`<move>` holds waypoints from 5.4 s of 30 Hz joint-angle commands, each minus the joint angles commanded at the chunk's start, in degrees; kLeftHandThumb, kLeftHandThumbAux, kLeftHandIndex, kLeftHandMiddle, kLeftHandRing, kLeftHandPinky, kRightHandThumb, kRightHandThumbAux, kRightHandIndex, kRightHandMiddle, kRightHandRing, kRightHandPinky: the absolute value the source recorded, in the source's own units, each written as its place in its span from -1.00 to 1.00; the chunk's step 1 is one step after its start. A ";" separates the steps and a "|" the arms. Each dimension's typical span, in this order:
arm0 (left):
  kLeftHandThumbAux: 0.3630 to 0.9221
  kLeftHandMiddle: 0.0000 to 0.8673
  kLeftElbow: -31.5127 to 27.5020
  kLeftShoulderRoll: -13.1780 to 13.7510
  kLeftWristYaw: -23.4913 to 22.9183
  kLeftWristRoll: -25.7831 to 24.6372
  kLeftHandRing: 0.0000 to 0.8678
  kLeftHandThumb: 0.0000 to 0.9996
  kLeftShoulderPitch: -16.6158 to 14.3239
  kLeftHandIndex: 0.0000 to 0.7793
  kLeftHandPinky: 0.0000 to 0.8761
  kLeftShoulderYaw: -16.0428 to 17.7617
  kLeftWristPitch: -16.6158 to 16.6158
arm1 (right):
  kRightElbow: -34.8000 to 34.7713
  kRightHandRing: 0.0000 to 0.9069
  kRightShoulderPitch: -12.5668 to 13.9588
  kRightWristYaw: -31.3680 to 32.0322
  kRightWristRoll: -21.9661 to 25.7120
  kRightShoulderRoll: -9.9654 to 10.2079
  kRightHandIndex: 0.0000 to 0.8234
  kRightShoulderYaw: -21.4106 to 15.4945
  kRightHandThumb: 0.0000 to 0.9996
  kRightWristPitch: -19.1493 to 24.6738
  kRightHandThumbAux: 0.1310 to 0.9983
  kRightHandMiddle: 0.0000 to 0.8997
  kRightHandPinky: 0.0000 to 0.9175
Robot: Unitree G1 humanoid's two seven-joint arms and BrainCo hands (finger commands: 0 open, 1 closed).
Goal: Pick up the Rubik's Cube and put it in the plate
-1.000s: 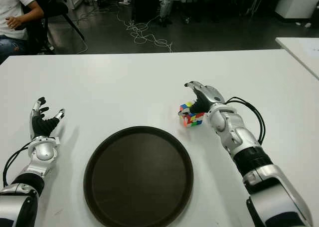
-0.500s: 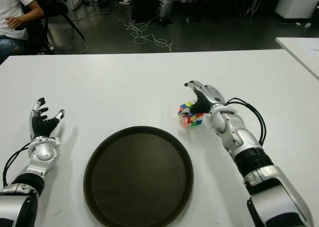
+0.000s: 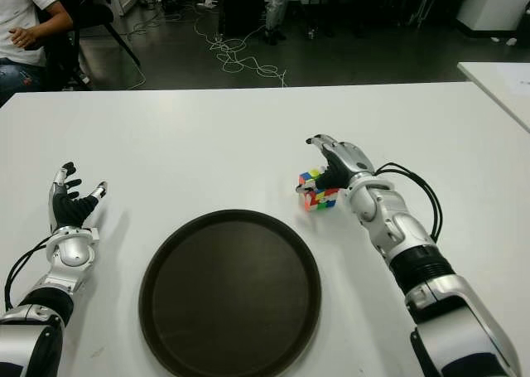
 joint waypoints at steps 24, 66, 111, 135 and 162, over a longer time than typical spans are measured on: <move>0.41 -0.64 -0.25 -0.16 -0.18 -0.36 -0.58 -0.98 0.21 -0.72 -0.45 0.28 -0.79 | 1.63 -1.00 1.07 -0.33 3.31 1.43 -1.00 -1.69 -1.00 -2.36 0.23 -1.00 -1.00; 0.40 -0.64 -0.25 -0.09 0.08 -0.12 -0.61 -1.00 0.04 -0.72 -0.56 0.09 0.29 | 9.26 -1.00 1.56 4.83 21.31 5.10 -1.00 -11.84 -1.00 -20.10 -0.08 -1.00 -1.00; 0.40 -0.62 0.12 0.01 -0.47 -0.55 -0.55 -1.00 0.07 -0.73 -0.41 0.25 -0.76 | 10.91 -1.00 0.57 -3.81 10.16 4.07 -1.00 -8.59 -1.00 -19.64 -0.02 -1.00 -1.00; 0.39 -0.66 -0.01 0.00 -0.82 -0.72 -0.60 -0.98 0.07 -0.72 -0.50 0.32 -0.11 | 9.76 -1.00 0.93 -5.33 8.11 4.01 -1.00 -7.59 -1.00 -18.51 0.04 -1.00 -1.00; 0.37 -0.65 0.18 -0.02 -0.41 -0.51 -0.58 -0.98 0.04 -0.72 -0.43 0.17 -0.88 | 7.44 -1.00 1.58 -5.09 6.10 3.57 -1.00 -6.52 -1.00 -16.42 0.14 -1.00 -1.00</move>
